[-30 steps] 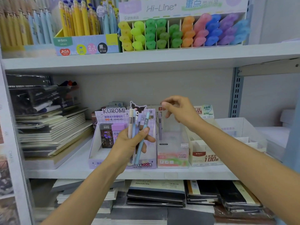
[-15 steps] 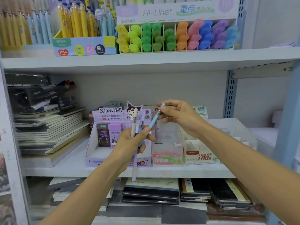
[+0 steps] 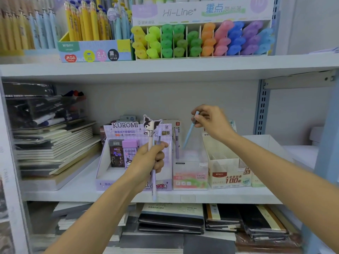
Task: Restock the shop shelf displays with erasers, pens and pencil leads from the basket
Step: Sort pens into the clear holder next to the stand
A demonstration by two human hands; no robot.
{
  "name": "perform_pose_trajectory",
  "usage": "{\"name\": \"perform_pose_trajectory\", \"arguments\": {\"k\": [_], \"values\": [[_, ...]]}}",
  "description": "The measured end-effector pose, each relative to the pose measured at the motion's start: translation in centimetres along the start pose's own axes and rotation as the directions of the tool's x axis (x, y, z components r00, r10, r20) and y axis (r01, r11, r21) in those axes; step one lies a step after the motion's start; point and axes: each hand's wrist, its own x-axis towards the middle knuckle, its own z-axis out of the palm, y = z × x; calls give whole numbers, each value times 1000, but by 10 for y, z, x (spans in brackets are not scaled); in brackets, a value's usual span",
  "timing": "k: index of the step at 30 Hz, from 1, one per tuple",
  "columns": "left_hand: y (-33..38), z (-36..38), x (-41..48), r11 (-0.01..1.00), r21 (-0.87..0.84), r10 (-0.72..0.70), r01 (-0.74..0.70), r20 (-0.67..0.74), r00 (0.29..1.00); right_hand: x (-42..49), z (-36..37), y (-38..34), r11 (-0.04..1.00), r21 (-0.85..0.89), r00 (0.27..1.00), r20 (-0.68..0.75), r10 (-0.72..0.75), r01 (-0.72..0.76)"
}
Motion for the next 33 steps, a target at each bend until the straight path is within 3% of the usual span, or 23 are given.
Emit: {"name": "perform_pose_trajectory", "arguments": {"k": [8, 13, 21, 26, 27, 29, 31, 33], "values": [[-1, -10, 3, 996, -82, -23, 27, 50, 998, -1, 28, 13, 980, -195, 990, 141, -4, 32], [-6, -16, 1, 993, -118, -15, 29, 112, 994, 3, 23, 16, 978, -205, 981, 192, -1, 41], [-12, -17, -3, 997, -77, 30, -17, 172, 985, -2, 34, 25, 985, -169, 990, 140, -16, 40], [-14, -15, -6, 997, -46, 67, -60, 187, 980, -8, 35, 16, 935, -338, 991, 120, -66, 103], [-14, -14, -8, 997, -44, 75, -68, 194, 978, -12, 34, 11, 944, -307, 991, 82, -103, 124], [-14, -11, -10, 996, -35, 82, -77, 203, 976, -21, 30, 2, 991, -74, 993, 59, -106, 110], [-14, -7, -11, 996, -19, 88, -86, 206, 975, -33, 31, -9, 974, 227, 982, 184, -40, -3], [-12, -2, -12, 994, 3, 104, -106, 199, 974, -44, 34, -17, 931, 352, 955, 297, -12, -98]]}}
